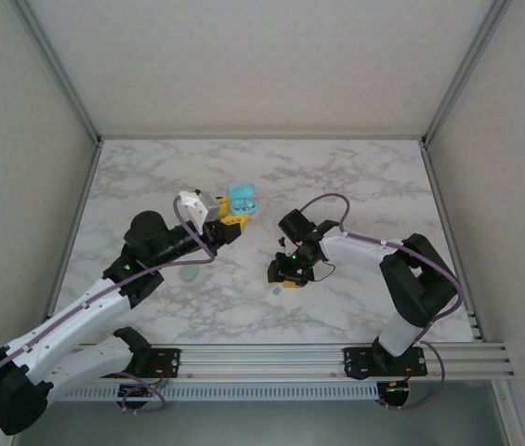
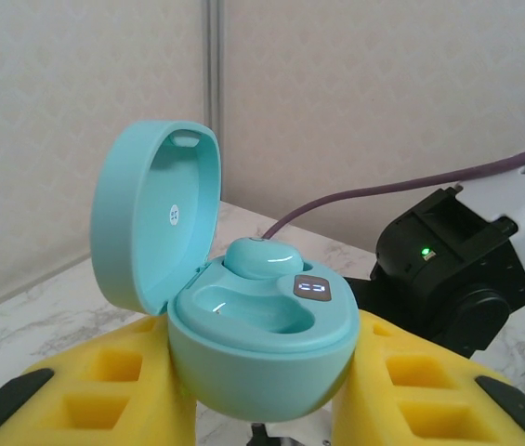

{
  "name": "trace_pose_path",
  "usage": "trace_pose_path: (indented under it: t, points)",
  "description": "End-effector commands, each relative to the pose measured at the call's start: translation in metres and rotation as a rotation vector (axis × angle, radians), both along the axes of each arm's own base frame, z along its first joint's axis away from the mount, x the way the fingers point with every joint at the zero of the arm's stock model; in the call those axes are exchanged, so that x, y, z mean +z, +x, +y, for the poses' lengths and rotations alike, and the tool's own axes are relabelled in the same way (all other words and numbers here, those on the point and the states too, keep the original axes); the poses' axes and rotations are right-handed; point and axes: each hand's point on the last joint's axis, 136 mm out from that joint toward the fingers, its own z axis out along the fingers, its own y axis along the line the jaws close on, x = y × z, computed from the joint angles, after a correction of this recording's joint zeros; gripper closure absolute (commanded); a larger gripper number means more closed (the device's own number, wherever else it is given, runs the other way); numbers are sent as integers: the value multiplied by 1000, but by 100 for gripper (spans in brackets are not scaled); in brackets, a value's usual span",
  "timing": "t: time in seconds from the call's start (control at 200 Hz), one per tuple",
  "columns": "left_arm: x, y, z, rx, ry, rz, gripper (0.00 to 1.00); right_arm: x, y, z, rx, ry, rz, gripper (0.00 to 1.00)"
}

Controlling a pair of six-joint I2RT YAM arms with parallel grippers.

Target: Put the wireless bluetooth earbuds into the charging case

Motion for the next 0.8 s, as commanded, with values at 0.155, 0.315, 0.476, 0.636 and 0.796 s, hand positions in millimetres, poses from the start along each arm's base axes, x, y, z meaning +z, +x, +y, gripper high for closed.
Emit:
trace_pose_path:
  t: [0.155, 0.315, 0.476, 0.636, 0.796]
  points:
    - [7, -4, 5, 20, -8, -37, 82, -5, 2, -2, 73, -134, -30, 57]
    - [7, -5, 6, 21, -5, -38, 82, -13, -5, 6, 122, -177, -23, 57]
    - [8, -5, 5, 20, -4, -38, 82, -22, -12, 11, 178, -236, -20, 59]
    - [8, -5, 6, 22, -3, -38, 82, -28, -11, 0, 191, -343, -38, 64]
    - [8, -5, 6, 21, -4, -35, 82, -28, -5, -12, 120, -403, -65, 71]
